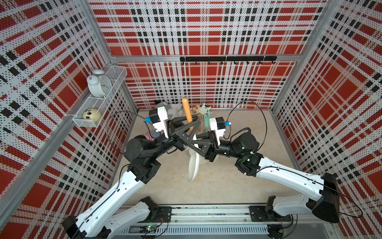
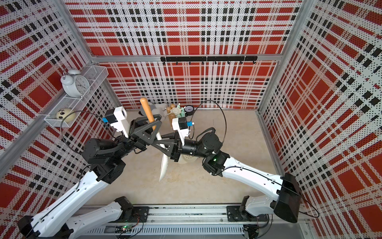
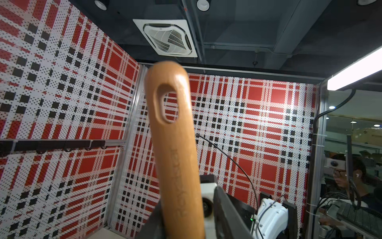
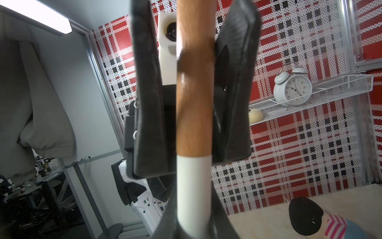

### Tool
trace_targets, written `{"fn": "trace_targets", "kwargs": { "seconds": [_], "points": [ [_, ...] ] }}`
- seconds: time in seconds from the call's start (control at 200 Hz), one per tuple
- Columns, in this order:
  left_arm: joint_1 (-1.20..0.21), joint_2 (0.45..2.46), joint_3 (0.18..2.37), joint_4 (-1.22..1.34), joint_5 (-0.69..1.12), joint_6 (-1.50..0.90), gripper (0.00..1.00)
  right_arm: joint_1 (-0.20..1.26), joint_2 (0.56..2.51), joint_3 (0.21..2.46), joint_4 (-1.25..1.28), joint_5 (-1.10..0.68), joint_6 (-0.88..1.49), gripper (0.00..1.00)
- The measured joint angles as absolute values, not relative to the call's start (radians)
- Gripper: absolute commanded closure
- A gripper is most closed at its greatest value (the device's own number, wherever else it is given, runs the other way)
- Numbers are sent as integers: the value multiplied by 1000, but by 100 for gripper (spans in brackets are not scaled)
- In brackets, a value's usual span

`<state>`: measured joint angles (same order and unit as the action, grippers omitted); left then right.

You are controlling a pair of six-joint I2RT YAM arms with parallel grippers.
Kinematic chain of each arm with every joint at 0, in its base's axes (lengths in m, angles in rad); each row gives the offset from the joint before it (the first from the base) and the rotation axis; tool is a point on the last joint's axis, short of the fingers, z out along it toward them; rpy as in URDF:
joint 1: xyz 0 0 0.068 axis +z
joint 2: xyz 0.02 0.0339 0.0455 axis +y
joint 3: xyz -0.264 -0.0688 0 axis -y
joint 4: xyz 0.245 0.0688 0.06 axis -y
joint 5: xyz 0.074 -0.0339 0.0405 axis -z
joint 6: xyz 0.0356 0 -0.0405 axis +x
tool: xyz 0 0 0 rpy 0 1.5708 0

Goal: Hang the skimmer on the kitchen utensil rack
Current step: Pick up the skimmer from the center of the board.

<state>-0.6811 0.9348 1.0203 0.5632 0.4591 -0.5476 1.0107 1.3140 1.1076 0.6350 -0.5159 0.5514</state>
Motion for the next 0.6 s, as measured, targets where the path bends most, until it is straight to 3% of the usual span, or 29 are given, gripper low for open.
{"fn": "trace_targets", "kwargs": {
  "seconds": [0.19,0.21,0.225,0.256,0.276,0.306,0.426,0.596],
  "points": [
    [-692,931,1020,569,460,-577,100,1010,1316,1107,648,-536,514,100],
    [-691,930,1020,568,462,-575,100,1010,1316,1107,648,-535,512,85],
    [-690,929,1020,565,462,-572,100,1010,1314,1106,645,-530,507,64],
    [-685,926,1020,553,463,-567,100,1010,1310,1101,637,-522,502,37],
    [-681,923,1020,543,466,-554,100,1010,1304,1096,626,-511,499,26],
    [-673,918,1021,523,467,-538,100,1010,1291,1086,604,-495,485,20],
    [-628,871,1038,350,428,-449,100,1000,1196,1030,473,-397,402,15],
    [-596,829,1125,-1,278,-289,100,849,1019,965,245,-311,320,23]
  ]
}}
